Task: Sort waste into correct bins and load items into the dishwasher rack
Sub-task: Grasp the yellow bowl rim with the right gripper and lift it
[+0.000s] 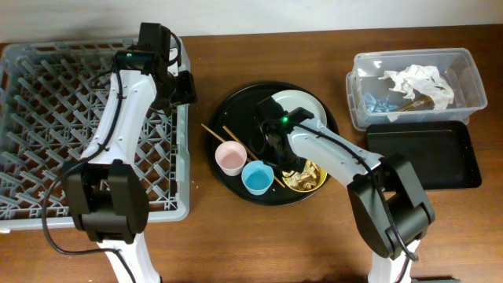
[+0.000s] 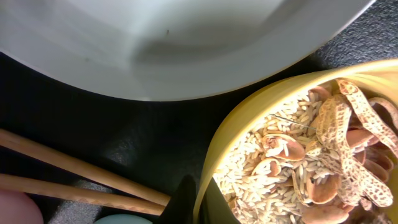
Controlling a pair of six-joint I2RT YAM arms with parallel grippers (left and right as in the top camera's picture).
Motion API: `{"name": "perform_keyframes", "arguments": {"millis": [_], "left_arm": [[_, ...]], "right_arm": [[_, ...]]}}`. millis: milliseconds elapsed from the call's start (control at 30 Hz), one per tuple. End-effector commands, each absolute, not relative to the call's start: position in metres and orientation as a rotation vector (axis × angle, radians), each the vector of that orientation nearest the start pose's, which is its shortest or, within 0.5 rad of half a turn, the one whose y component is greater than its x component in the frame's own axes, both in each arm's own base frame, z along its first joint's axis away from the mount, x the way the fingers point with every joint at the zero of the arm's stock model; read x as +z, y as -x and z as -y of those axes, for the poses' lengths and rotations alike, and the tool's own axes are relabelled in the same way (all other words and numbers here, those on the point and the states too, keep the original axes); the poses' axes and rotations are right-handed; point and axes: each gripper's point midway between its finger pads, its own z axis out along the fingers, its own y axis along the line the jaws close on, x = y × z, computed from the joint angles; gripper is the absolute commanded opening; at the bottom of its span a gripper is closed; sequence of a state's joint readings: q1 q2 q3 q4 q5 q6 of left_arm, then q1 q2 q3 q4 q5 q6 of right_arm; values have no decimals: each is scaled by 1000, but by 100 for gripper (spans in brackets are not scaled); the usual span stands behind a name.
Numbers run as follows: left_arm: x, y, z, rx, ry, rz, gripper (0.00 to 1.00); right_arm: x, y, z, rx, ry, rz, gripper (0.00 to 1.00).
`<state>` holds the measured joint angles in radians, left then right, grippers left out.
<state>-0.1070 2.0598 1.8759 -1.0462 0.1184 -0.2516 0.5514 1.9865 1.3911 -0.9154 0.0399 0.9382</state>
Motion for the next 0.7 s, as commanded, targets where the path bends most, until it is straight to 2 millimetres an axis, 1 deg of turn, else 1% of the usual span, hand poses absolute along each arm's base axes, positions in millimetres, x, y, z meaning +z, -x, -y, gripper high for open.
{"name": "perform_keyframes", "arguments": {"millis": [0, 67, 100, 133, 200, 233, 267, 367, 500, 567, 667], "left_arm": [[138, -478, 70, -242, 188, -2786, 57], [138, -478, 70, -242, 188, -2786, 57], [138, -478, 70, -242, 188, -2786, 57], [138, -478, 70, -242, 188, -2787, 76], [138, -478, 70, -242, 188, -2786, 85], [138, -478, 70, -242, 188, -2786, 97], [138, -478, 70, -242, 188, -2786, 99], [138, -478, 70, -242, 188, -2786, 99], [138, -478, 70, -242, 188, -2786, 99], [138, -478, 71, -242, 185, -2787, 99], [138, -478, 71, -242, 185, -2787, 99]], "right_arm": [[16, -316, -195, 9, -594, -3052, 4], [16, -313, -197, 23, -584, -3069, 4], [17, -313, -200, 50, -532, -3088, 4], [21, -314, -200, 59, -506, -3097, 4], [30, -315, -197, 48, -483, -3109, 4], [36, -317, -195, 46, -461, -3114, 4], [44, -318, -193, 44, -440, -3117, 4], [71, -322, -188, 58, -393, -3113, 4], [120, -325, -179, 85, -328, -3089, 4], [144, -325, -172, 99, -297, -3076, 4], [173, -326, -158, 121, -274, -3053, 4]]}}
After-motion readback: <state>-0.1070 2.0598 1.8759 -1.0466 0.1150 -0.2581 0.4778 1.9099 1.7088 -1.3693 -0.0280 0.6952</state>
